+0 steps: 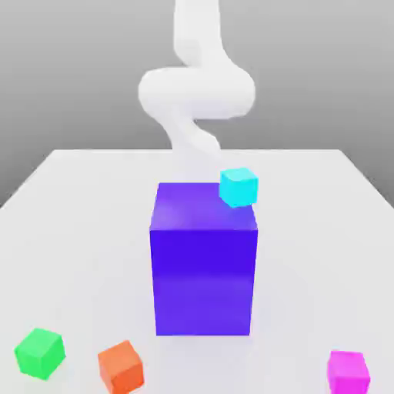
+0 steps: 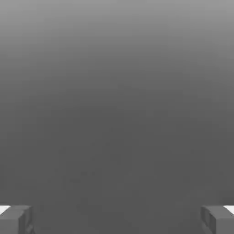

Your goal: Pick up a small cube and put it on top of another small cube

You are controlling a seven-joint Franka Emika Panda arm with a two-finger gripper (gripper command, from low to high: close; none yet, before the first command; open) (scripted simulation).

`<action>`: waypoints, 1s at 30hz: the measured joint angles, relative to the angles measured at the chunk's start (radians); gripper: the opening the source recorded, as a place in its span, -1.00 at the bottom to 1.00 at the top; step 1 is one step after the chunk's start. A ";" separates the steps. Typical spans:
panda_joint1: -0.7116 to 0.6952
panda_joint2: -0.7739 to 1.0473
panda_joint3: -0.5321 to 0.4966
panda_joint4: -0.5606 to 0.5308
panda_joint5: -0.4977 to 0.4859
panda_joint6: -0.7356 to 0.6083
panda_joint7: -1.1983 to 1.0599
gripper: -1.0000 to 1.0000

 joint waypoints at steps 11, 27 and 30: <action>0.163 0.405 -0.008 0.001 0.000 0.124 -0.361 0.00; 0.295 0.986 0.079 0.003 -0.037 0.301 -0.852 0.00; 0.308 1.095 0.089 0.012 -0.067 0.352 -0.893 0.00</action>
